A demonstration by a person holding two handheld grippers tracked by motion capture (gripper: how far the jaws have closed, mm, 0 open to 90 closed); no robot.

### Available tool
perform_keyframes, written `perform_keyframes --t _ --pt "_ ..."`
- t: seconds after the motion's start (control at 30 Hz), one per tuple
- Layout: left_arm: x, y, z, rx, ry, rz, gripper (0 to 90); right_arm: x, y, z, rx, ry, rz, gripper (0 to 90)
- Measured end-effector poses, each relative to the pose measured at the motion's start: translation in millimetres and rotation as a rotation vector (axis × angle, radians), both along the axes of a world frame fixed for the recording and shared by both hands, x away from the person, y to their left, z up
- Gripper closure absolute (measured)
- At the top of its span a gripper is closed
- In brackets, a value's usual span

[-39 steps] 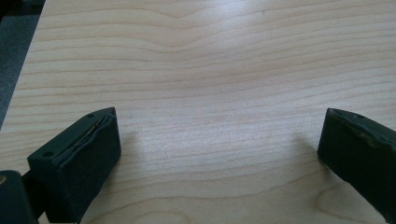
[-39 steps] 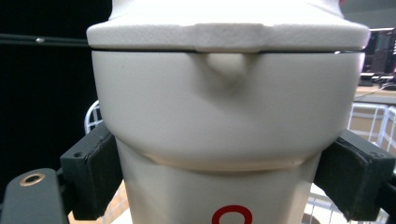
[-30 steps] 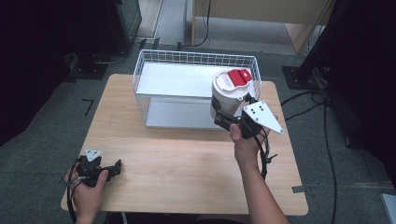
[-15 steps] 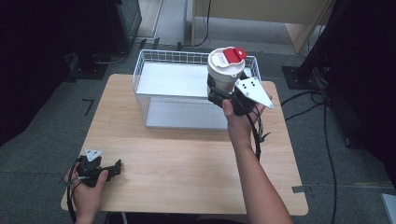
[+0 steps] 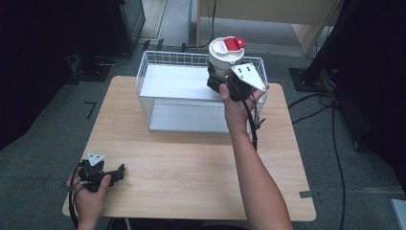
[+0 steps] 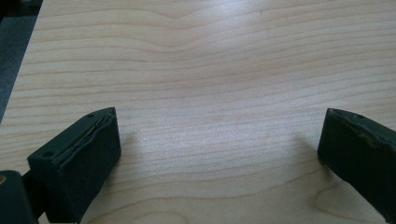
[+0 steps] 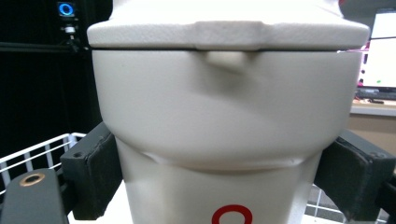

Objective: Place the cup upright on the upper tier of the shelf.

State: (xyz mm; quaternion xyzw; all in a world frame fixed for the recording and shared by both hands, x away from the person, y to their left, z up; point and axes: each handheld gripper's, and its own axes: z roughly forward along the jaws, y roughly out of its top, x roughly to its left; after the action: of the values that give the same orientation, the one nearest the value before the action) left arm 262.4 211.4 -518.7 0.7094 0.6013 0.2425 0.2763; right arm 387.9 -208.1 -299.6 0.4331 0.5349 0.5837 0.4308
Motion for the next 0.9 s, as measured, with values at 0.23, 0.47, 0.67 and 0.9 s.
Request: perform_keyframes --t 0.23,0.47,0.67,0.9 --pt "-0.1 -0.1 0.1 -0.001 0.002 -0.001 0.0 28.1 1.5 -5.6 0.0 0.032 -0.021 11.4" --pt "-0.1 -0.1 0.1 -0.001 0.002 -0.001 0.0 45.0 3.6 -12.7 -0.003 0.056 -0.05 11.4" --pt "-0.1 -0.1 0.0 -0.001 0.002 -0.001 0.0 47.0 4.5 -16.5 -0.019 0.061 -0.057 11.3" --pt "-0.1 -0.1 0.0 0.0 0.002 -0.001 0.0 46.7 4.9 -18.5 -0.044 0.067 -0.044 11.1"
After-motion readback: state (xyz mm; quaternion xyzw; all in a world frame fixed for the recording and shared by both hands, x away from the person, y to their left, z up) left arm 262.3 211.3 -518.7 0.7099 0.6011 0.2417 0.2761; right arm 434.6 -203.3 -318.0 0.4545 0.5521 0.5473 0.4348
